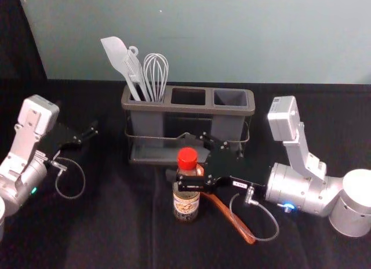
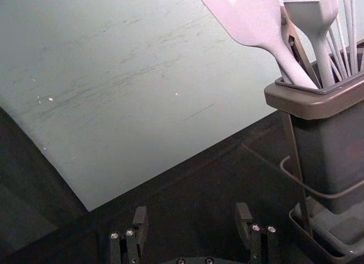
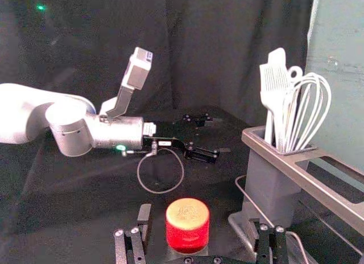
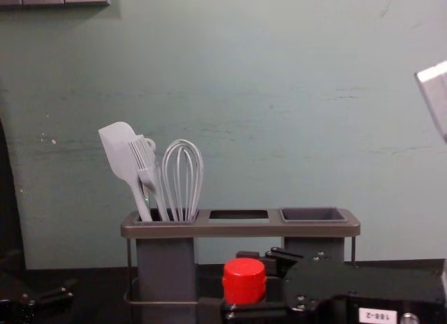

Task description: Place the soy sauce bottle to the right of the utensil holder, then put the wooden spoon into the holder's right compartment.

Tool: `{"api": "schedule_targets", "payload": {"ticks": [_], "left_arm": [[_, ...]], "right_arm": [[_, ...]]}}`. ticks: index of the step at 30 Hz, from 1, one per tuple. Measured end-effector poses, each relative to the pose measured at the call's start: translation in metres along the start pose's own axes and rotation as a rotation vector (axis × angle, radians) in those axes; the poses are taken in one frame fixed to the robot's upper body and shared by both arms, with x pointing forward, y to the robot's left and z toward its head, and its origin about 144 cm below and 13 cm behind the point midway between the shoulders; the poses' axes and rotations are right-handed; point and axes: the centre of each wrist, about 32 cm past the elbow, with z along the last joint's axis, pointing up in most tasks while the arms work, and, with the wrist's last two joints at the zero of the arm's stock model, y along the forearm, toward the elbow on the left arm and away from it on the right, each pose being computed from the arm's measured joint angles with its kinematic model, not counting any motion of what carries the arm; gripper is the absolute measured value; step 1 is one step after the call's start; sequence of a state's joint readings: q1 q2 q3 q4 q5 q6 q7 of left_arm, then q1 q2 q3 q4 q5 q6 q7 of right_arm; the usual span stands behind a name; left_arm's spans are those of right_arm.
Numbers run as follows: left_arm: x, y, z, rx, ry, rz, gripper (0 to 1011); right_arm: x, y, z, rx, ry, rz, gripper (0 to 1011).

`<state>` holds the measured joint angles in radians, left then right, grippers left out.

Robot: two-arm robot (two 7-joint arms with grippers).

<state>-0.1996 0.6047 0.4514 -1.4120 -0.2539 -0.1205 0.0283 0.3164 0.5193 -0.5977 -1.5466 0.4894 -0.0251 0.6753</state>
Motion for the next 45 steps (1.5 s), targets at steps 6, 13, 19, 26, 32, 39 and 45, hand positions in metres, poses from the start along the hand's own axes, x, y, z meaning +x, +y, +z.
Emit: {"api": "schedule_targets", "payload": {"ticks": [6, 13, 19, 26, 32, 39, 45], "left_arm": [[0.0, 0.0, 0.0, 0.0, 0.0, 0.0, 1005], [0.0, 0.0, 0.0, 0.0, 0.0, 0.0, 1005], [0.0, 0.0, 0.0, 0.0, 0.0, 0.0, 1005], [0.0, 0.0, 0.0, 0.0, 0.0, 0.0, 1005], [0.0, 0.0, 0.0, 0.0, 0.0, 0.0, 1005], [0.0, 0.0, 0.0, 0.0, 0.0, 0.0, 1005], [0.0, 0.0, 0.0, 0.0, 0.0, 0.0, 1005]], "right_arm": [[0.0002, 0.001, -0.0004, -0.001, 0.0, -0.003, 1004], [0.0001, 0.0002, 0.0, 0.0, -0.001, -0.003, 948], [0.0001, -0.0003, 0.0002, 0.001, -0.001, -0.002, 788], [0.0001, -0.0005, 0.0004, 0.002, -0.002, -0.001, 572], [0.0001, -0.0007, 0.0004, 0.003, -0.001, -0.001, 408], [0.0, -0.0009, 0.0004, 0.003, -0.001, -0.001, 383], [-0.0035, -0.0063, 0.0052, 0.022, -0.007, -0.005, 382]]}}
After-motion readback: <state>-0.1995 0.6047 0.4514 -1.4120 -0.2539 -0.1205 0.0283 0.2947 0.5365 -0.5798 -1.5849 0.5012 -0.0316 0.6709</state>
